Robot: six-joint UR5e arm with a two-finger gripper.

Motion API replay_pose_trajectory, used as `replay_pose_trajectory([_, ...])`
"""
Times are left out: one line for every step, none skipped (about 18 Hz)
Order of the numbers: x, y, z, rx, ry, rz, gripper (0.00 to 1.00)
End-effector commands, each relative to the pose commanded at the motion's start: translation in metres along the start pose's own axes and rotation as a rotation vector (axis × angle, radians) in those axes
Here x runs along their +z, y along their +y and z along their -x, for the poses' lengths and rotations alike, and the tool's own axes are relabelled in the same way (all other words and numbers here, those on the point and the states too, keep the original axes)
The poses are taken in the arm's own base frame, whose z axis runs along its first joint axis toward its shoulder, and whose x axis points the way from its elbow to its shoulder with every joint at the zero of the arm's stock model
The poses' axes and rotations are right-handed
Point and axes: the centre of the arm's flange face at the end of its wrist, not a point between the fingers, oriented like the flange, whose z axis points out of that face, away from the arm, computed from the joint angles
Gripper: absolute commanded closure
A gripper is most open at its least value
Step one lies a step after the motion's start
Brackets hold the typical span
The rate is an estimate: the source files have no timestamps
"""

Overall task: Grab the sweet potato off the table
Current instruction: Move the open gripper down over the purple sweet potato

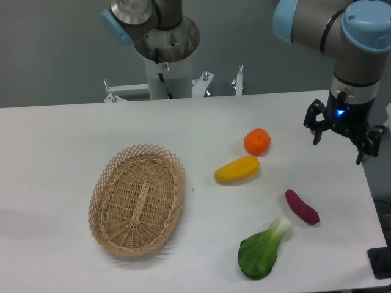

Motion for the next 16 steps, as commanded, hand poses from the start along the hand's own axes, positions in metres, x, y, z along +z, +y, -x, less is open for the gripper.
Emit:
replay_pose_trajectory([0.002,0.000,-0.001,0.000,0.002,0.000,0.00])
replay_pose_trajectory([0.004,0.000,-0.002,-0.002,0.006,0.001,0.00])
replay_pose_trajectory([0.005,0.000,-0.003,-0.004,0.008,0.002,0.00])
replay_pose_trajectory([0.006,0.000,-0.003,-0.007,0.009,0.005,0.00])
replay_pose_trajectory([0.007,0.001,-0.003,-0.010,0.010,0.004,0.00])
replay_pose_trajectory([0.008,0.000,-0.004,-0.010,0.015,0.003,0.00])
replay_pose_trajectory([0.009,0.000,-0.006,-0.012,0.018,0.003,0.00])
replay_pose_trajectory([0.011,0.000,-0.007,-0.012,0.021,0.002,0.00])
replay_pose_trajectory([0.015,0.001,-0.009,-0.014,0.030,0.003,0.00])
replay_pose_trajectory([0.018,0.001,-0.011,-0.022,0.037,0.004,0.00])
replay_pose_trajectory([0.021,0.000,-0.013,-0.039,0.043,0.004,0.00])
replay_pose_trajectory([0.027,0.001,-0.016,-0.067,0.056,0.007,0.00])
replay_pose_trajectory([0.029,0.000,-0.018,-0.101,0.060,0.006,0.00])
replay_pose_trajectory([0.032,-0.003,-0.019,-0.143,0.065,0.007,0.00])
replay_pose_trajectory([0.037,-0.010,-0.021,-0.181,0.073,0.010,0.00])
replay_pose_trajectory([0.042,-0.017,-0.024,-0.223,0.081,0.011,0.00])
